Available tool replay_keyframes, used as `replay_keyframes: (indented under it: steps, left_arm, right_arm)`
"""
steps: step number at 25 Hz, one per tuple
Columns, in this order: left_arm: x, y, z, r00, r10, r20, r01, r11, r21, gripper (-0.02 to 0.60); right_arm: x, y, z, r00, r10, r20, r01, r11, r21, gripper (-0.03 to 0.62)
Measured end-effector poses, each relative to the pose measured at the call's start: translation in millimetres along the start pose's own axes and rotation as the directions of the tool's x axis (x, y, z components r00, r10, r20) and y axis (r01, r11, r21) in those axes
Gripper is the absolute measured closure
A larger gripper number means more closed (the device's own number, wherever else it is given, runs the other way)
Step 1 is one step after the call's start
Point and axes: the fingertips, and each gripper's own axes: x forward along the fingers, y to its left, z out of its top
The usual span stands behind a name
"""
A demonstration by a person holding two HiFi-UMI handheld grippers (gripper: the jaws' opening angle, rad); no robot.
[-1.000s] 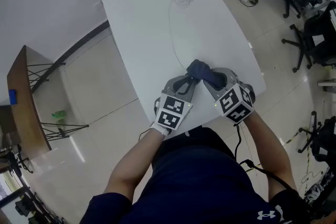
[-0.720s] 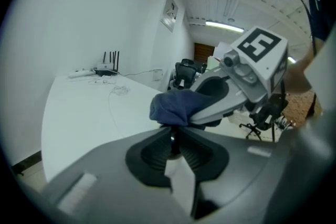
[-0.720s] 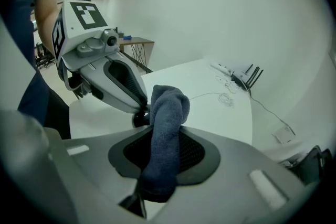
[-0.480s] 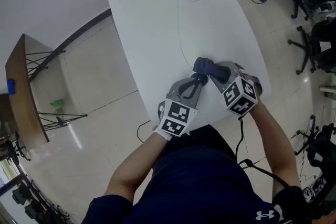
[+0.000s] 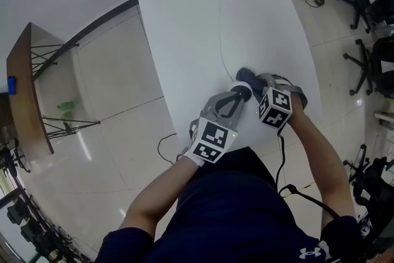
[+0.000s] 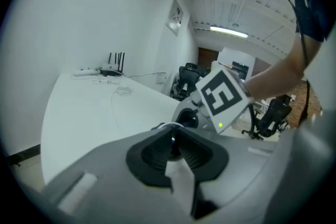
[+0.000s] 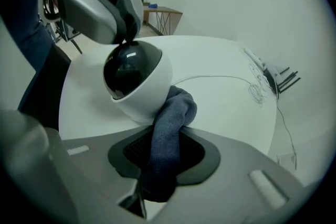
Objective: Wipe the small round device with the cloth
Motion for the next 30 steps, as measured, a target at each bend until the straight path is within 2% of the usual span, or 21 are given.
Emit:
replay_keyframes:
  steps: [4, 6, 8, 12, 14, 17, 21, 28, 30]
  left_arm:
    - [-1, 2, -3, 1.000, 0.003, -0.022, -0.003, 1.000, -0.005, 0.541]
    - [-1, 0, -1, 1.000, 0.002, -0.025, -0.002, 1.000, -0.004, 0.516]
    - [-5, 1, 3, 1.000, 0.009, -0.006, -0.009, 1.000, -0.003, 0.492]
    - [-18, 12, 6, 0.999, 0.016, 0.029, -0.015, 1.000, -0.020, 0.505]
    - [-22, 15, 6, 0.999, 0.004, 0.037, -0.003, 0.999, -0.037, 0.506]
    - [-21, 8, 5, 0.999, -0.024, 0.029, 0.025, 0.999, -0.022, 0.508]
    - [-9, -11, 8, 0.999, -0.041, 0.013, 0.041, 0.999, -0.005, 0.519]
    - [-2, -19, 4, 1.000, -0.009, -0.015, 0.009, 1.000, -0.019, 0.525]
    - [0, -18, 4, 1.000, 0.011, -0.023, -0.011, 1.000, -0.006, 0.525]
  right_arm:
    - [9, 1, -4, 0.998, 0.021, -0.061, -0.021, 1.000, 0.015, 0.487]
    - [3, -4, -4, 0.998, 0.007, -0.061, -0.004, 0.999, 0.039, 0.487]
    - [-14, -13, -1, 0.999, -0.042, -0.035, 0.044, 0.997, 0.062, 0.487]
    - [-64, -30, 24, 0.985, -0.157, 0.074, 0.151, 0.985, 0.083, 0.487]
    - [-85, -27, 40, 0.975, -0.189, 0.120, 0.189, 0.982, 0.007, 0.487]
    - [-99, -12, 55, 0.971, -0.196, 0.134, 0.219, 0.959, -0.181, 0.487]
    - [-93, 6, 49, 0.988, -0.106, 0.117, 0.143, 0.913, -0.382, 0.487]
    - [-76, -15, 52, 0.989, -0.030, 0.142, 0.094, 0.879, -0.467, 0.487]
    - [-71, -19, 51, 0.987, 0.003, 0.161, 0.073, 0.882, -0.466, 0.487]
